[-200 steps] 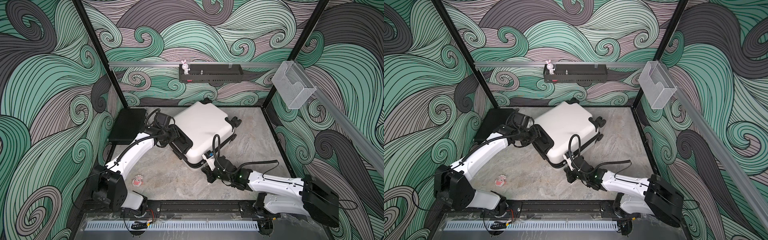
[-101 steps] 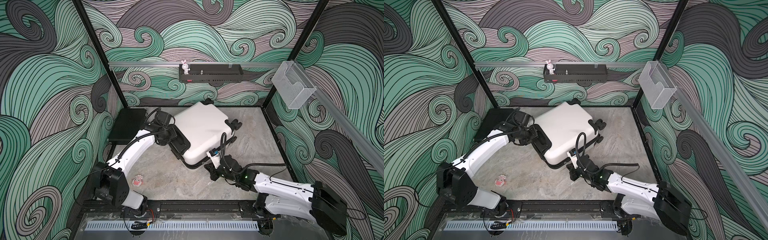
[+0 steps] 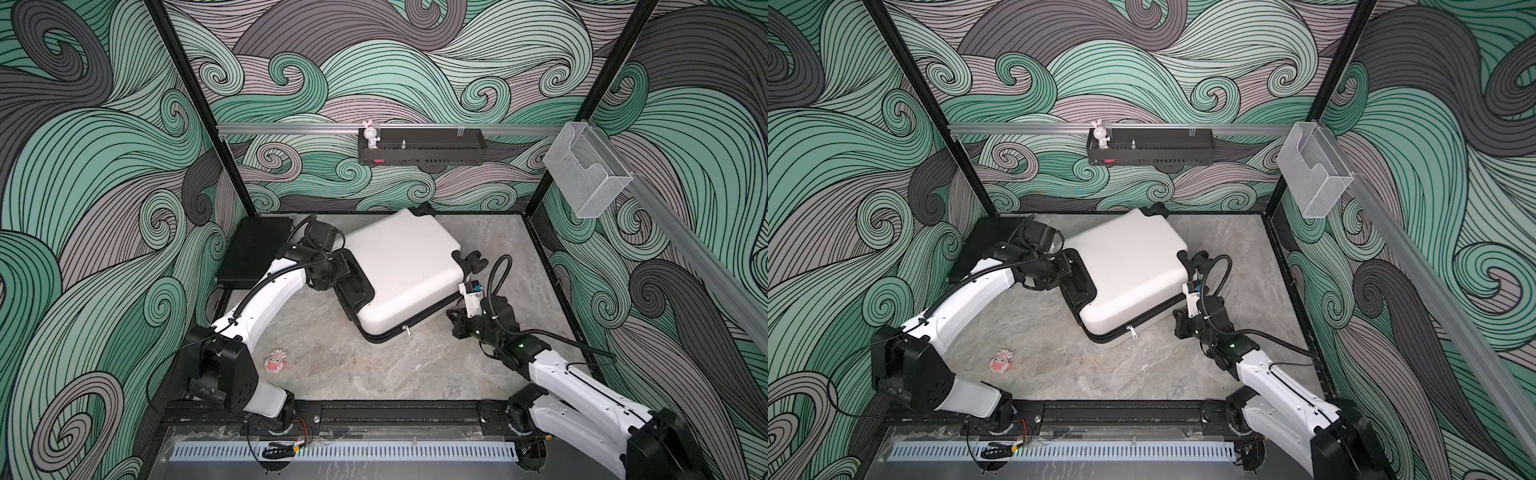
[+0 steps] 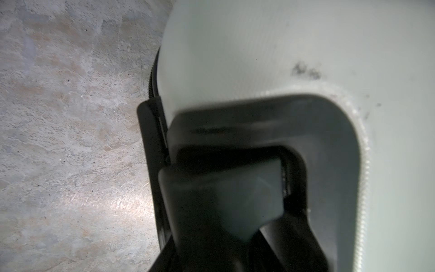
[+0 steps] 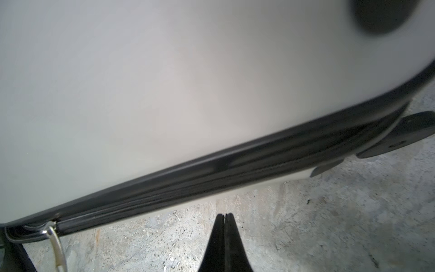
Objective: Open the suitcase zippers
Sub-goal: Adjust the suitcase at the center of the board.
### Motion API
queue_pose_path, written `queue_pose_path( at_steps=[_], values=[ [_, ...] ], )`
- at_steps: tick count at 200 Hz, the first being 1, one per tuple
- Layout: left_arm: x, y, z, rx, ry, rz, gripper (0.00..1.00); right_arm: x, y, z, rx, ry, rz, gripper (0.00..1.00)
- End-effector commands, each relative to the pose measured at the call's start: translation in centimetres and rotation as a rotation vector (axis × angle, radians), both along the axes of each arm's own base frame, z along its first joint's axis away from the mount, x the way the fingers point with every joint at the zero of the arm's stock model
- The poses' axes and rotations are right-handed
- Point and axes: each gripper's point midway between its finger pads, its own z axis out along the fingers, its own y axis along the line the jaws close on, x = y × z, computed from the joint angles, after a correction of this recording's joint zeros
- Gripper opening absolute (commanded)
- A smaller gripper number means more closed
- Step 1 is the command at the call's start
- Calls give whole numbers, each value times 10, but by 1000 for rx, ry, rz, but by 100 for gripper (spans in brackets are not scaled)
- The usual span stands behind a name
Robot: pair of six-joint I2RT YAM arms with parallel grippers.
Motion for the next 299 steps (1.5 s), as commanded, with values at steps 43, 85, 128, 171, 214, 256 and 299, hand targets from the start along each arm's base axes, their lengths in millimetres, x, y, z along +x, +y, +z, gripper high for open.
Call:
queue_pose_path(
  at_steps=[43, 85, 128, 171, 214, 256, 299],
  values=[
    [-18, 19, -38, 105, 128, -32, 41, -63, 46, 20, 205, 34, 314, 34],
    [-16, 16, -39, 89, 125, -33, 41, -78, 55, 21, 313, 37, 251, 39],
    [-17, 12, -41, 67, 137, -34, 41, -86, 79, 24, 384, 98, 289, 43],
    [-18, 12, -42, 65, 132, -31, 41, -83, 90, 24, 430, 156, 274, 44],
    [-17, 10, -43, 51, 128, -27, 41, -80, 105, 23, 483, 184, 305, 43],
    [-16, 8, -45, 36, 132, -25, 41, -70, 110, 21, 491, 133, 294, 39],
    [-16, 6, -45, 20, 131, -24, 41, -67, 113, 23, 473, 80, 273, 35]
  ],
)
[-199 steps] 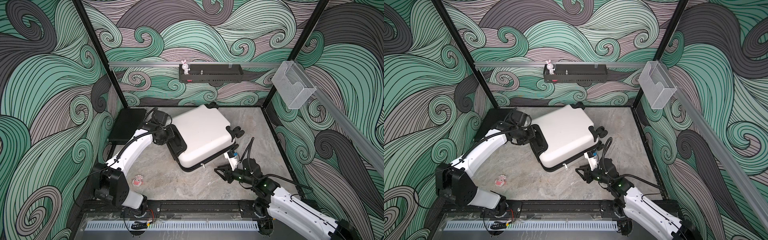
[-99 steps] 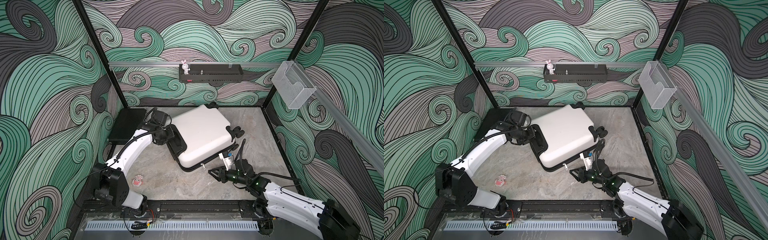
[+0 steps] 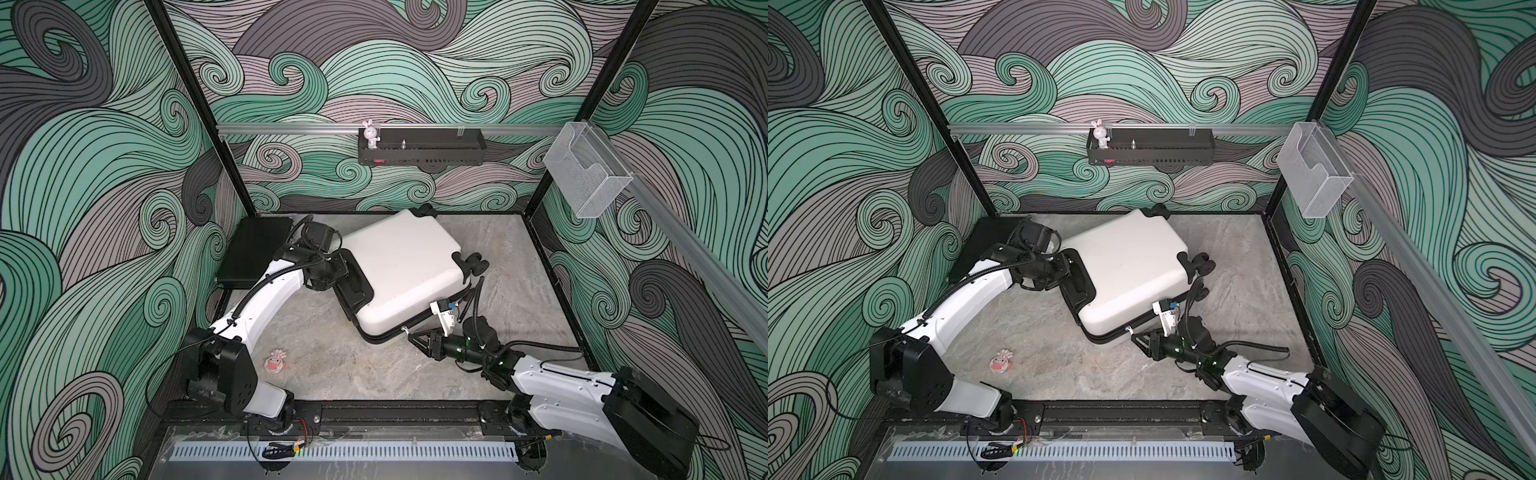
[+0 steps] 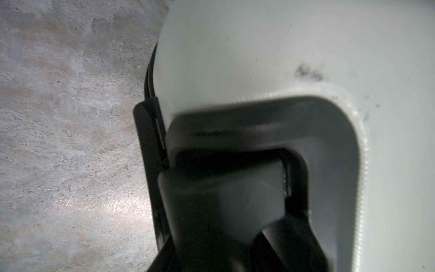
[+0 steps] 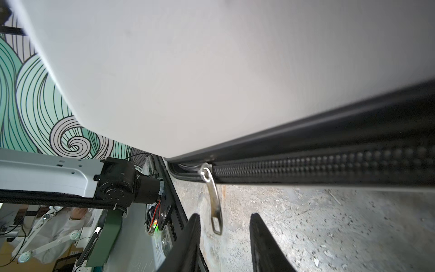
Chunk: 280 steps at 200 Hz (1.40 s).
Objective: Open the suitcase zippers
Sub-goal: Adjust the suitcase at the center of the board.
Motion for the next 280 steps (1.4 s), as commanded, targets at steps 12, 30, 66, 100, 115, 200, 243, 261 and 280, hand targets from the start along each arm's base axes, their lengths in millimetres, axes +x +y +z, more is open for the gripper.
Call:
queue_pose_path(
  at_steps=[12, 30, 66, 100, 115, 200, 243, 261, 280],
  values=[
    [-16, 9, -44, 60, 134, -4, 41, 11, 3, 15, 25, -82, -47, 34],
    [-16, 8, -45, 55, 139, -1, 41, 13, 4, 13, 19, -82, -54, 32],
    [-16, 7, -45, 44, 140, 1, 41, 12, 15, 10, 22, -71, -12, 30],
    [-15, 8, -47, 51, 140, 3, 41, 14, 17, 11, 22, -84, -6, 18],
    [-16, 11, -49, 70, 147, 3, 41, 18, 11, 10, 2, -101, -42, 6],
    [-19, 27, -52, 123, 156, 9, 41, 47, -86, 5, -223, -147, -353, 0],
    [-19, 29, -56, 127, 166, 13, 40, 68, -117, 6, -309, -158, -447, 0],
    [-20, 30, -56, 130, 167, 12, 41, 78, -128, 8, -315, -162, -497, 0],
    [-21, 32, -57, 132, 170, 14, 40, 92, -140, 14, -296, -182, -547, 0]
  ],
)
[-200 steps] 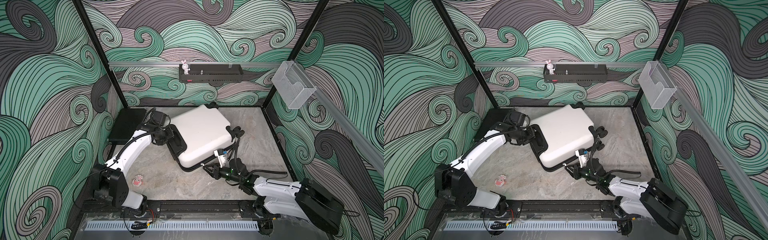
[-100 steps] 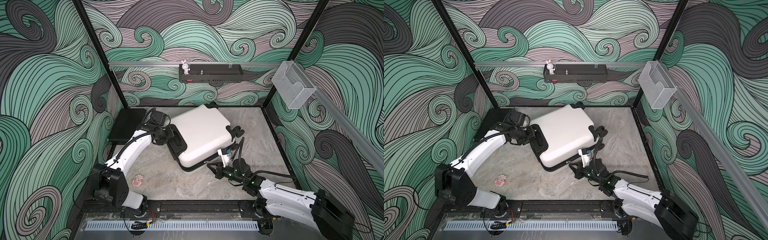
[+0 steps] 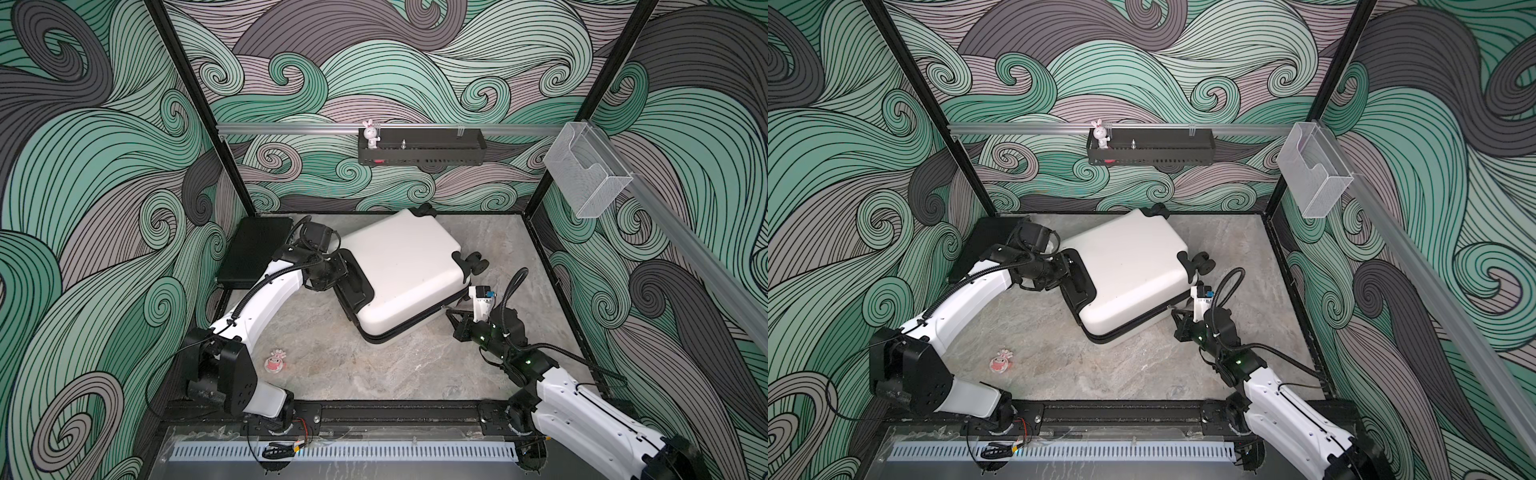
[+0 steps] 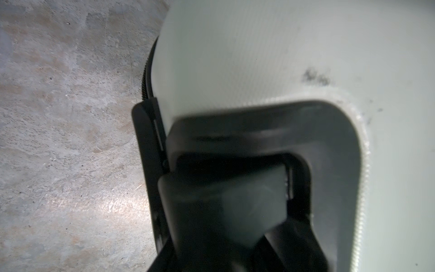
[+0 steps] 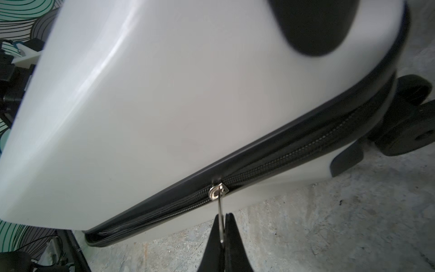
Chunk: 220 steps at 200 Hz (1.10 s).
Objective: Open the suitcase zippers
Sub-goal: Adjust the suitcase at the center of the board.
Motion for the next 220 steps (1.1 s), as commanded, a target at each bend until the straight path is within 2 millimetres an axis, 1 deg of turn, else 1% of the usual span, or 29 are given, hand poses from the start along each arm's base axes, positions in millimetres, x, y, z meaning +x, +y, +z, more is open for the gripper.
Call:
queue_pose_path(
  at_steps=[1, 25, 63, 98, 125, 137, 152, 153, 158, 159, 160, 165, 170, 171, 178, 194, 207, 220],
  values=[
    [-23, 29, -55, 152, 167, -3, 40, 21, -28, 0, -53, -21, -118, 0],
    [-24, 30, -54, 155, 166, -4, 40, 40, -41, 6, -32, -35, -155, 0],
    [-26, 34, -52, 157, 164, -1, 40, 68, -66, 7, -19, -25, -214, 0],
    [-28, 37, -54, 160, 169, 2, 40, 85, -96, 3, -10, -6, -288, 0],
    [-27, 38, -54, 154, 170, 3, 40, 91, -119, -5, 0, 31, -355, 0],
    [-26, 37, -54, 152, 168, 3, 40, 94, -121, -3, 7, 32, -353, 0],
    [-25, 37, -54, 148, 168, 1, 40, 96, -110, 6, 29, 35, -280, 0],
    [-25, 37, -54, 148, 167, 1, 40, 96, -109, 7, 29, 36, -274, 0],
    [-24, 37, -53, 146, 165, -1, 40, 96, -105, 11, 32, 32, -248, 13],
    [-24, 37, -53, 146, 165, -1, 40, 95, -104, 11, 35, 35, -241, 17],
    [-24, 37, -53, 146, 165, -1, 40, 96, -103, 13, 37, 32, -235, 17],
    [-24, 36, -52, 144, 163, -4, 40, 96, -101, 19, 41, 25, -218, 30],
    [-23, 37, -51, 144, 161, -3, 40, 95, -99, 23, 41, 24, -209, 41],
    [-23, 37, -50, 143, 161, -3, 40, 95, -99, 26, 41, 19, -209, 41],
    [-22, 36, -49, 142, 157, -6, 40, 94, -100, 34, 37, 9, -212, 52],
    [-20, 37, -45, 141, 145, -7, 41, 93, -103, 54, 5, -26, -216, 60],
    [-17, 37, -42, 139, 134, -6, 41, 96, -102, 70, -11, -41, -200, 62],
    [-15, 37, -42, 139, 129, -7, 41, 100, -96, 85, 0, -35, -160, 63]
  ],
)
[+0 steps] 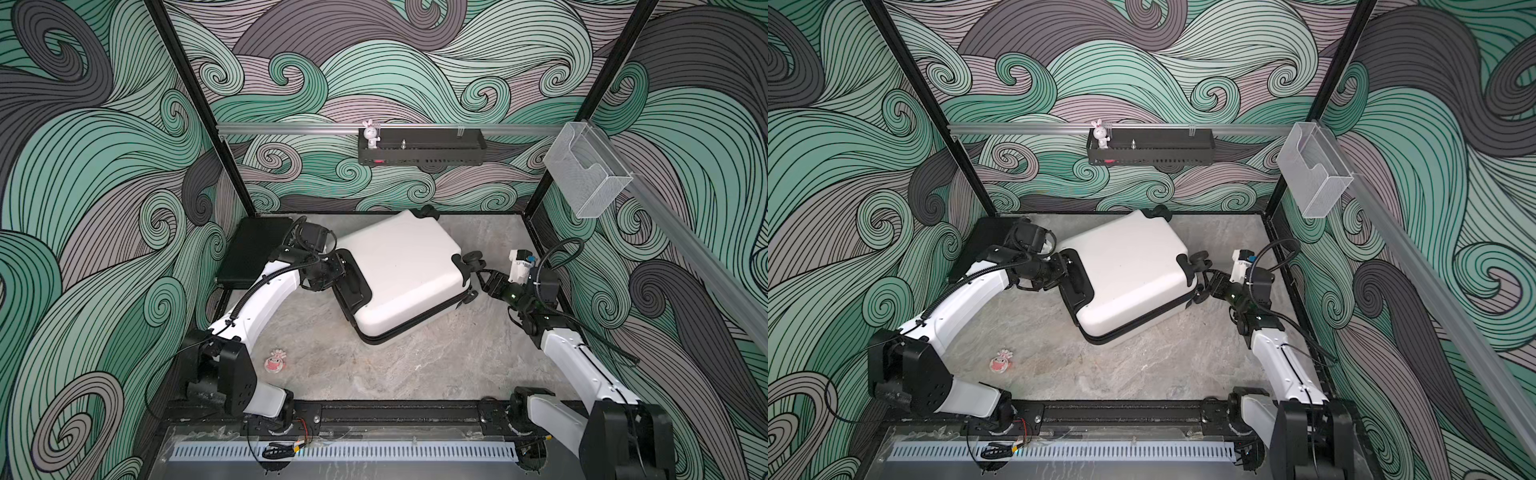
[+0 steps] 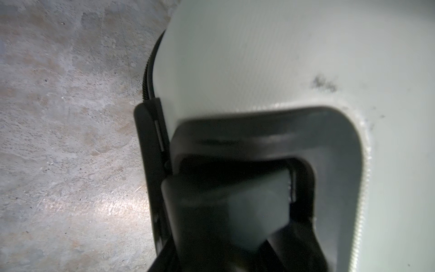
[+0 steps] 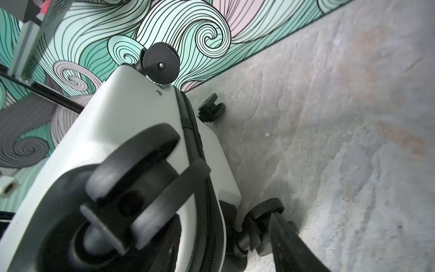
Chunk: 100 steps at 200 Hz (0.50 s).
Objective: Open the suitcase zippers
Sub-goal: Adjust the suitcase at the center of the board.
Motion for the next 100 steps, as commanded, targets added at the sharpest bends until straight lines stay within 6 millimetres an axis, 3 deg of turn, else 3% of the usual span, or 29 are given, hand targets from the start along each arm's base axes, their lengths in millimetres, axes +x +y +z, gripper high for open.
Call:
queue_pose_path(
  at_steps=[1, 19, 42, 84, 100],
  values=[
    [-16, 32, -42, 167, 135, 4, 41, 4, 11, 29, -8, -15, 82, 63],
    [-12, 32, -43, 170, 134, -5, 41, 12, 20, 41, 26, 6, 134, 62],
    [-2, 37, -42, 196, 122, -8, 41, 14, 29, 42, 60, 38, 190, 61],
    [26, 53, -39, 240, 96, 6, 41, -9, 50, 33, 102, 73, 320, 54],
    [39, 59, -39, 256, 91, 14, 41, -27, 70, 29, 129, 115, 408, 48]
  ],
)
